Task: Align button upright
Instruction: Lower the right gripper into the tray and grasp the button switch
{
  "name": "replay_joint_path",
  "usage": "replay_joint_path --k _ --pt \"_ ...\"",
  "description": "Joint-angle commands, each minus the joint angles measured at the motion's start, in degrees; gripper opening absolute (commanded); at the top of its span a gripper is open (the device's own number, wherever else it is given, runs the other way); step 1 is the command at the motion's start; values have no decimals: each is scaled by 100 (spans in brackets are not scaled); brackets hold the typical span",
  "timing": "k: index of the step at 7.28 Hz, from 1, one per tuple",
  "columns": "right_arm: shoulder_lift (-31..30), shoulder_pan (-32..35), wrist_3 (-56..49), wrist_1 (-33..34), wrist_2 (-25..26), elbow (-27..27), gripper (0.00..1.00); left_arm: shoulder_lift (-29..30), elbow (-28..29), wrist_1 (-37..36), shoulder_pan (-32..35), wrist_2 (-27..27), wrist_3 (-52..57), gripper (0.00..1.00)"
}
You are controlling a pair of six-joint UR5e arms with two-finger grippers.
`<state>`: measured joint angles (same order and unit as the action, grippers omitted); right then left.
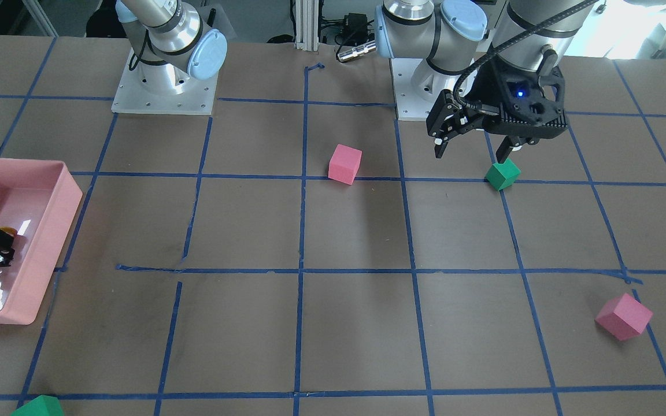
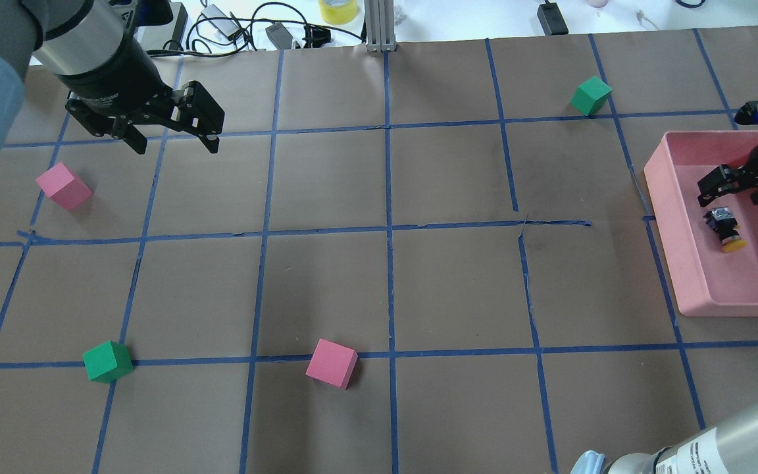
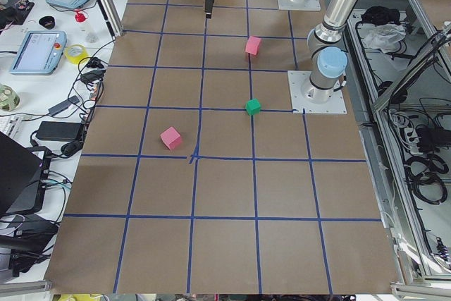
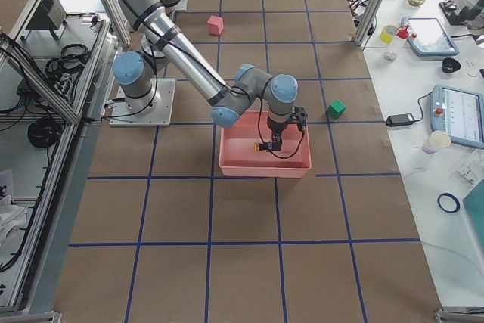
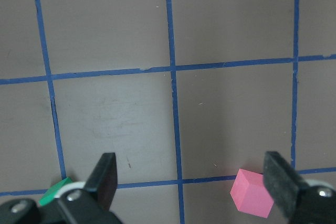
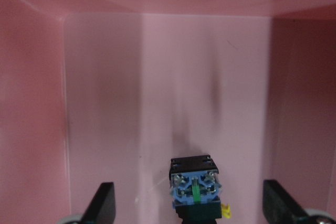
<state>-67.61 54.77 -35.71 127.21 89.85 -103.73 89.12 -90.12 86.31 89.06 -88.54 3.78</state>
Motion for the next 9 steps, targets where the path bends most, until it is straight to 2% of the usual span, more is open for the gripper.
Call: replay_joint_path --k 1,8,9 --pt "11 -1 -216 -3 -20 -6 100 0 3 0 -3 3 0 100" --pt "82 -1 -287 -3 -46 -165 99 9 29 -44 -3 12 0 100" --pt "82 -1 -287 -3 -38 -191 96 0 29 -44 -3 4 0 100"
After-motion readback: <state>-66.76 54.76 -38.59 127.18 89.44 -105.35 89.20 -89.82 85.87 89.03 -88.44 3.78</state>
